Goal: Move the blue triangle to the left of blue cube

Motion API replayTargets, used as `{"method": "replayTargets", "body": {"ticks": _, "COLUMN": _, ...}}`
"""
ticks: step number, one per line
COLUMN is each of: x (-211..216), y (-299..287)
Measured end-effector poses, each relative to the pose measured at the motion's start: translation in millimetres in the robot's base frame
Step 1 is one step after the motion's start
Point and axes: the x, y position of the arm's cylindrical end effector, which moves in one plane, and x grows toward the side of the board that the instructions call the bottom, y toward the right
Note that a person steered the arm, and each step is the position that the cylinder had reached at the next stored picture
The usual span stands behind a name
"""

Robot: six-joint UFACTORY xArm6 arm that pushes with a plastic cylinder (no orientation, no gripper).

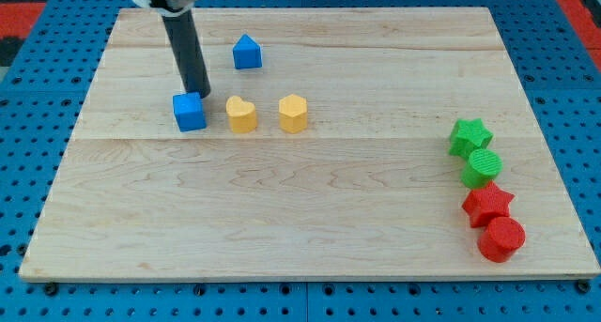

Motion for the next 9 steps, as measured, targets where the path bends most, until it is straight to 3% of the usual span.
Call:
{"method": "replayTargets", "body": {"ticks": 2, "x": -10, "y": -1}}
{"method": "replayTargets", "body": {"ticks": 4, "x": -79, "y": 122}}
{"method": "replayTargets", "body": {"ticks": 5, "x": -99, "y": 106}}
{"method": "replayTargets", "body": {"ticks": 6, "x": -102, "y": 28}}
{"method": "replayTargets", "body": {"ticks": 7, "x": -63, "y": -25}}
{"method": "replayTargets", "body": {"ticks": 9, "x": -85, "y": 24}}
